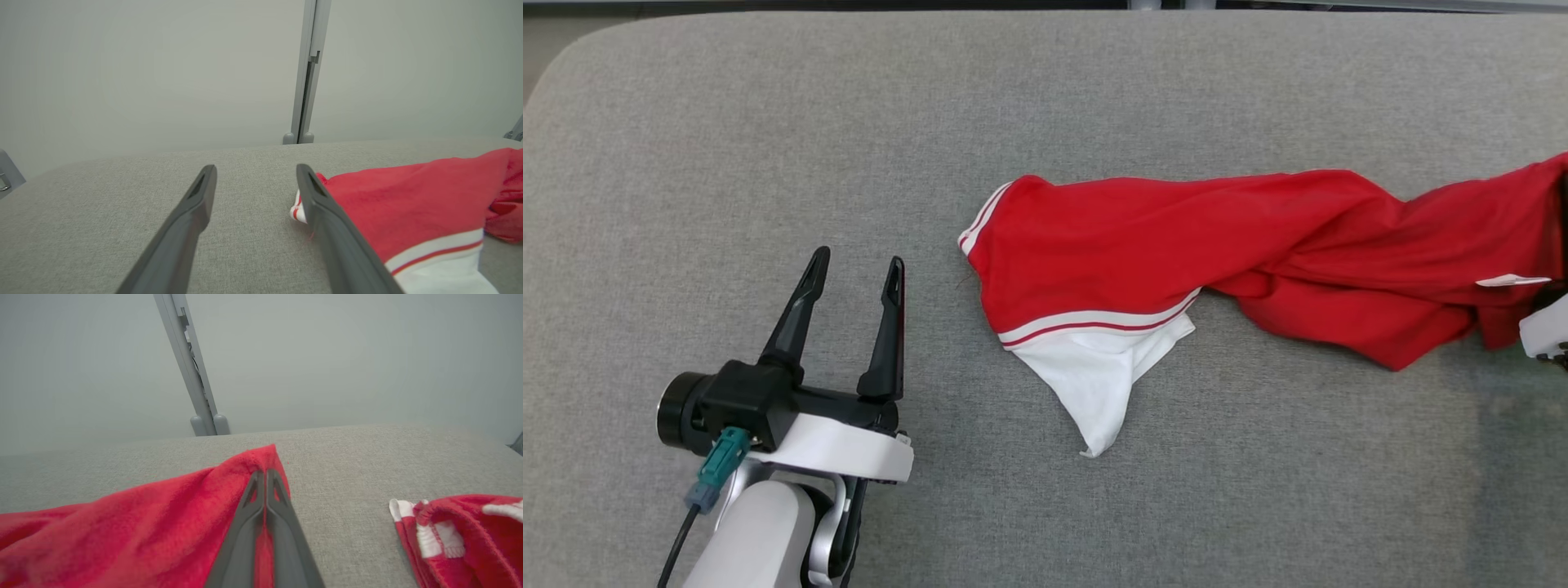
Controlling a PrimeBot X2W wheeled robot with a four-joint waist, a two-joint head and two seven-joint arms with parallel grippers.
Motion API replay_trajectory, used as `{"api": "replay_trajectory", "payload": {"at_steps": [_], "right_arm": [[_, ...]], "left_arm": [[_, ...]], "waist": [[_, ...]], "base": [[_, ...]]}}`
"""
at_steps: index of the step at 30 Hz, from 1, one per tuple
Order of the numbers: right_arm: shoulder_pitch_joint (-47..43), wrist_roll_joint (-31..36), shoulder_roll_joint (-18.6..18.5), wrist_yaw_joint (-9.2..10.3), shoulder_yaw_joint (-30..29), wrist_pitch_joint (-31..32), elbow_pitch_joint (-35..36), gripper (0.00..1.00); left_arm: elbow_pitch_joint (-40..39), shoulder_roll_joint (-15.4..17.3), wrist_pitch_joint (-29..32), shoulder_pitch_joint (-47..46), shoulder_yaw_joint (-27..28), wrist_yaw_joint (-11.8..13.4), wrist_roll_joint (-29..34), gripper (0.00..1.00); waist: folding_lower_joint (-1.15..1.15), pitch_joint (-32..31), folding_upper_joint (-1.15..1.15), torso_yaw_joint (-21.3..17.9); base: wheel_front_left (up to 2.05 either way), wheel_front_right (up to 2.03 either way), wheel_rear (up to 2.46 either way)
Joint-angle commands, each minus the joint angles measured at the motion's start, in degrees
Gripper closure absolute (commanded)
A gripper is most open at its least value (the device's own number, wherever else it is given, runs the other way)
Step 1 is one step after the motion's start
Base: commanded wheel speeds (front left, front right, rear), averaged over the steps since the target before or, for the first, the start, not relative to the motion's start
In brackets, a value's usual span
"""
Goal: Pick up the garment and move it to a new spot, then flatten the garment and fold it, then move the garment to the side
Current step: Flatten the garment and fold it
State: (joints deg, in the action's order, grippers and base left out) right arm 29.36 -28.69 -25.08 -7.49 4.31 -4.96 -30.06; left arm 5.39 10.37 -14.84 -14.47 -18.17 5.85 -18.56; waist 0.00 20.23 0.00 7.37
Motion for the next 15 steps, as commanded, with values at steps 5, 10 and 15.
{"api": "replay_trajectory", "payload": {"at_steps": [5, 10, 15], "right_arm": [[1.56, 1.77, 0.46, 0.0, 0.29, -4.56, -0.98, 0.0], [-0.98, 6.13, 2.24, 0.0, -0.07, -8.06, 3.97, 0.0], [-7.15, 9.86, 5.4, 0.0, -0.45, -7.36, 12.92, 0.0]], "left_arm": [[0.37, -0.1, -0.36, -0.22, 0.7, -0.04, 0.37, 0.0], [0.8, 0.08, -0.41, 1.47, 1.5, 0.48, 0.4, 0.0], [1.14, 0.55, -0.38, 2.97, 1.73, 0.48, 0.44, 0.0]], "waist": [[0.0, -0.25, 0.0, -0.2], [0.0, -2.58, 0.0, -1.77], [0.0, -5.9, 0.0, -2.91]], "base": [[0.0, 0.0, 0.0], [0.0, 0.0, 0.0], [0.0, 0.0, 0.0]]}}
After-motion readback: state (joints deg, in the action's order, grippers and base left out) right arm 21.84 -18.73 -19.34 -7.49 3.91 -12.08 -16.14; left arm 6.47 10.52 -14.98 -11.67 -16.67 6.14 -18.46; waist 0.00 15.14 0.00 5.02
